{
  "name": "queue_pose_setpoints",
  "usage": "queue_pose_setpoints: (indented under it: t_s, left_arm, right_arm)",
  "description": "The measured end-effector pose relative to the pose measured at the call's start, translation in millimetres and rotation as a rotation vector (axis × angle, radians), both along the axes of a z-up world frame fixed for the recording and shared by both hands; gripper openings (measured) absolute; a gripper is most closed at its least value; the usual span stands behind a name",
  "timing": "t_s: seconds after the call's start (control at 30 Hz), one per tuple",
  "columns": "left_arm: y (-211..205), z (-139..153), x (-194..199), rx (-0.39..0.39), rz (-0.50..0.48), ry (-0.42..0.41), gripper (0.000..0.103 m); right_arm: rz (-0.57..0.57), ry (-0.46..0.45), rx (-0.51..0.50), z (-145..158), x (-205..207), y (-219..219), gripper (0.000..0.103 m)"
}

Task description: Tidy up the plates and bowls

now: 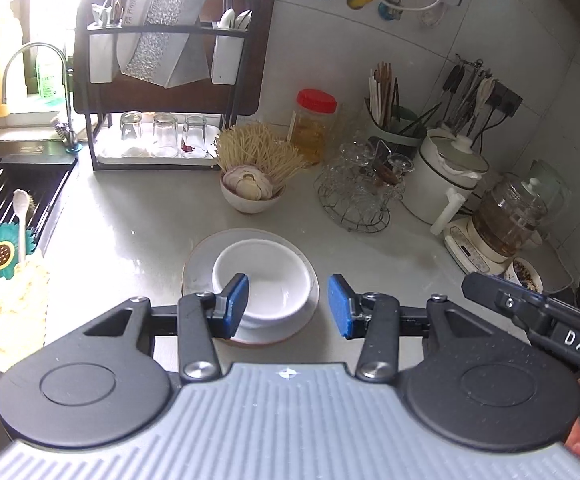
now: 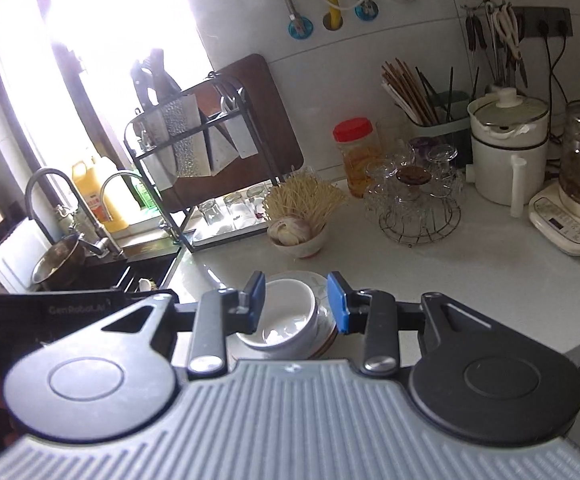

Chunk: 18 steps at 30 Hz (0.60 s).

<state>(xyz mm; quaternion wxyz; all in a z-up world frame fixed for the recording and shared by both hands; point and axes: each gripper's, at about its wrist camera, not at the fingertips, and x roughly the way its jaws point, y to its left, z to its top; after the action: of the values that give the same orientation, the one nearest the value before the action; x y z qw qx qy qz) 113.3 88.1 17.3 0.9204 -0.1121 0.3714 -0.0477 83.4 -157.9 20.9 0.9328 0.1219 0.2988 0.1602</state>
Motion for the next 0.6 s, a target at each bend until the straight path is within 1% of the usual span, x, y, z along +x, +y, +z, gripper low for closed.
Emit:
queue_pose_setpoints:
  t_s: [0.07,0.23,0.37,0.43,0.6]
  left_arm:
    - [-1,4,-15,0.009,0.004,-0.011,0.05]
    - [-6,7,-57,0.013,0.023,-0.032,0.05]
    - [-13,4,-91,0.02,0.04,-0.021,0.05]
    - [-14,3,-108,0.032,0.055,-0.02,0.05]
    - [-13,4,-144,0.033,0.096,-0.037,0.05]
  right_arm:
    - [0.002,0.003,0.008,-1,-13,-6,0.038]
    - [-0.01,-0.014,-0.015,-2,-45,-15,0.038]
    - [-0.008,0.007,-0.013,-4,-70,-22,0.038]
    - [-0.003,0.001,-0.025,-4,-81,-24,0.038]
    - [0.007,-0.007,-0.025,-3,-103,-28,0.038]
